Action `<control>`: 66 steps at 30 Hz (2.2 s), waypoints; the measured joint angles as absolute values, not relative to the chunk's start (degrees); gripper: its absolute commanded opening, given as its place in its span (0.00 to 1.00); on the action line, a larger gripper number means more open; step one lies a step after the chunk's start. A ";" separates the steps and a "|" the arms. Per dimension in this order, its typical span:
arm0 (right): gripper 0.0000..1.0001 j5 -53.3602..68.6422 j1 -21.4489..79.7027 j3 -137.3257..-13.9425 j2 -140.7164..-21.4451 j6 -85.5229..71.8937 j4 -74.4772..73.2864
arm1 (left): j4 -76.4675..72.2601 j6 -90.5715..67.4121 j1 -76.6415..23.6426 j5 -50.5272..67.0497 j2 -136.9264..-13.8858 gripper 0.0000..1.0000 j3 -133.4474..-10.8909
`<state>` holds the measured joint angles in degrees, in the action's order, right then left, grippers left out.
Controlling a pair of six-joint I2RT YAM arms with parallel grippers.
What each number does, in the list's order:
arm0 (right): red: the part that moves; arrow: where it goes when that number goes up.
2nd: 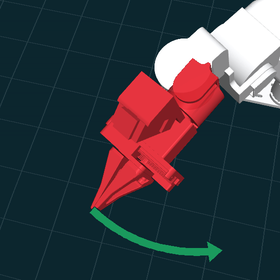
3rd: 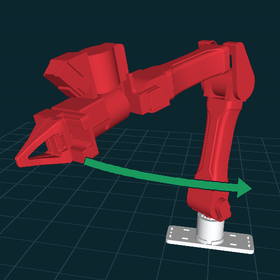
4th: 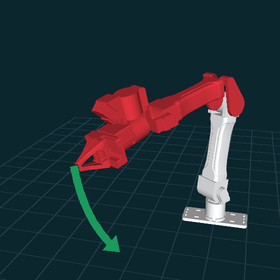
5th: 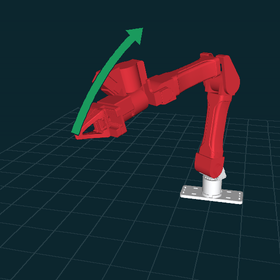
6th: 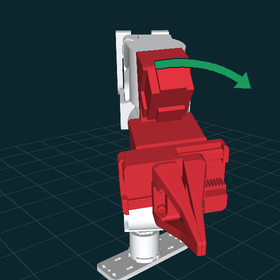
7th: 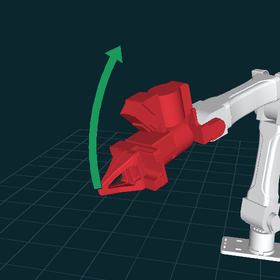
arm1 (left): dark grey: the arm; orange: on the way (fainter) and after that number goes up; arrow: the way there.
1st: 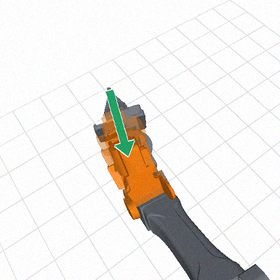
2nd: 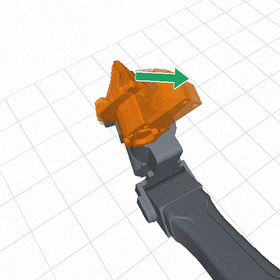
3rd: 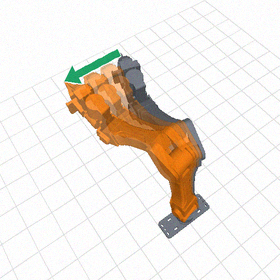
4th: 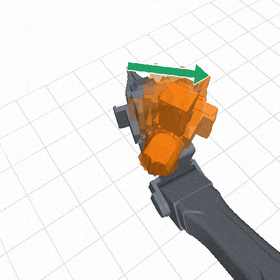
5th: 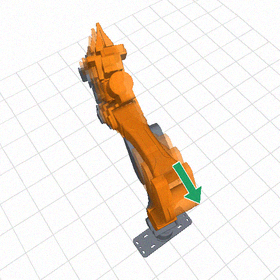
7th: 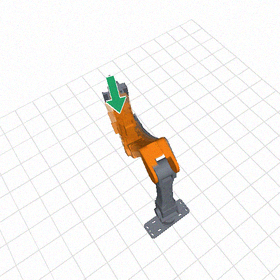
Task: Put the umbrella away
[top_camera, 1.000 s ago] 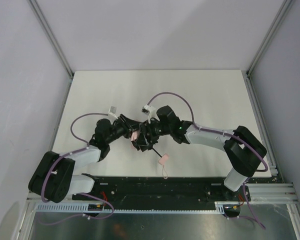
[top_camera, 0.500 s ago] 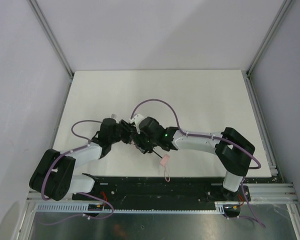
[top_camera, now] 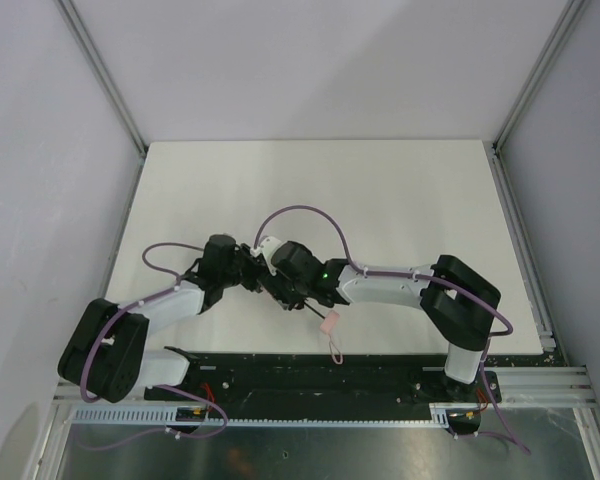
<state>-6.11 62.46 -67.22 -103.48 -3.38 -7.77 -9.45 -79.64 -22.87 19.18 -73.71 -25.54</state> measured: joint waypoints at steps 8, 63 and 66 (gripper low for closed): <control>0.00 0.99 60.20 -67.22 -103.46 -4.32 -7.62 | -6.70 -79.44 -22.90 18.76 -73.36 0.52 -26.74; 0.62 21.58 49.41 -60.58 -87.81 -20.43 0.36 | -40.66 -76.95 -23.14 29.74 -67.46 0.00 -24.27; 0.59 14.74 52.16 -62.61 -87.81 -17.04 -4.23 | -37.26 -76.09 -23.31 28.88 -65.71 0.00 -24.32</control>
<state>14.74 52.16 -62.61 -87.81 -17.04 -4.23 -37.26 -76.09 -23.31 28.88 -65.71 -24.32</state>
